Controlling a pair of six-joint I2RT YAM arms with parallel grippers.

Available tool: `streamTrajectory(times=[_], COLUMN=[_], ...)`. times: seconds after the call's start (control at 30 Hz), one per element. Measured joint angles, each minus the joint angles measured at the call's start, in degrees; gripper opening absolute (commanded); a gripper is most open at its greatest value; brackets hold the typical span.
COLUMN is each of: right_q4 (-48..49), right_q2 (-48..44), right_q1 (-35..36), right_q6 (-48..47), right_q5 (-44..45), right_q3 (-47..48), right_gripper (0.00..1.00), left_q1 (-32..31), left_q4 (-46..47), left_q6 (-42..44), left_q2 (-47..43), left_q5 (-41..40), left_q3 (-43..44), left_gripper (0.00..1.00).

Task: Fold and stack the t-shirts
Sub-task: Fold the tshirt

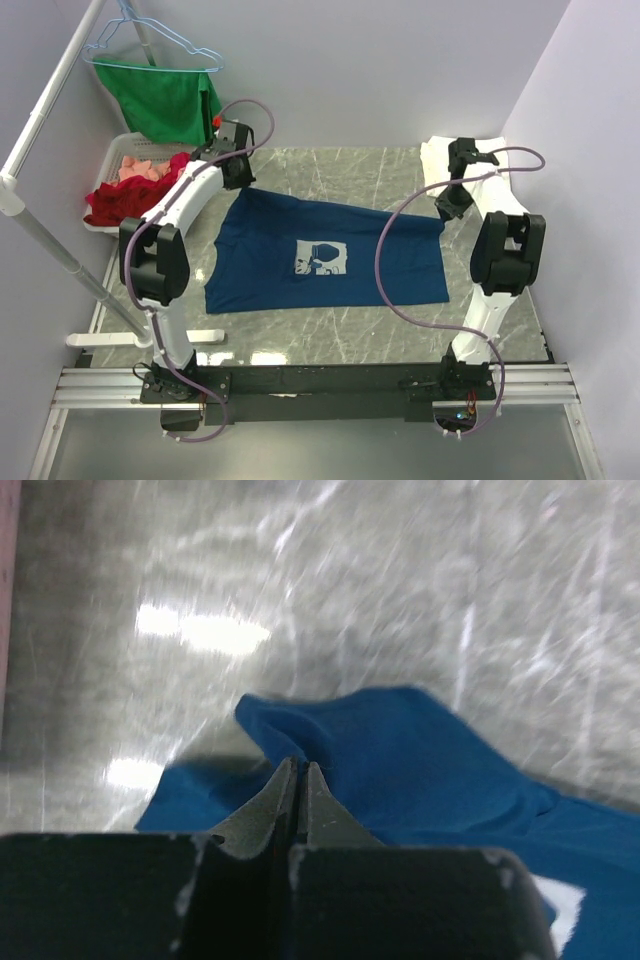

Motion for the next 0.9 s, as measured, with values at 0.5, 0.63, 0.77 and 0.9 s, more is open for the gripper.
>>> streamTrajectory(times=[0.5, 0.63, 0.77, 0.9], right_q4=[2.95, 3.54, 4.02, 4.33], right_q2=[-8.41, -8.59, -8.61, -8.61], right_q1=[-0.02, -0.02, -0.02, -0.02], right_q6=[1.49, 1.51, 1.51, 1.51], right_q5=[-0.09, -0.09, -0.09, -0.04], right_q3=[-16.59, -18.97, -19.80, -19.85], right_gripper=[0.00, 0.00, 0.00, 0.00], left_q1=[0.00, 0.00, 0.00, 0.00], left_q4=[-1.29, -1.38, -1.49, -2.51], left_q6=[-2.01, -2.47, -1.77, -1.20], left_q2=[-9.73, -12.04, -12.33, -12.33], left_q5=[-0.87, -0.83, 0.04, 0.96], left_q3=[-13.29, -15.45, -17.35, -18.80], left_gripper=[0.01, 0.01, 0.02, 0.03])
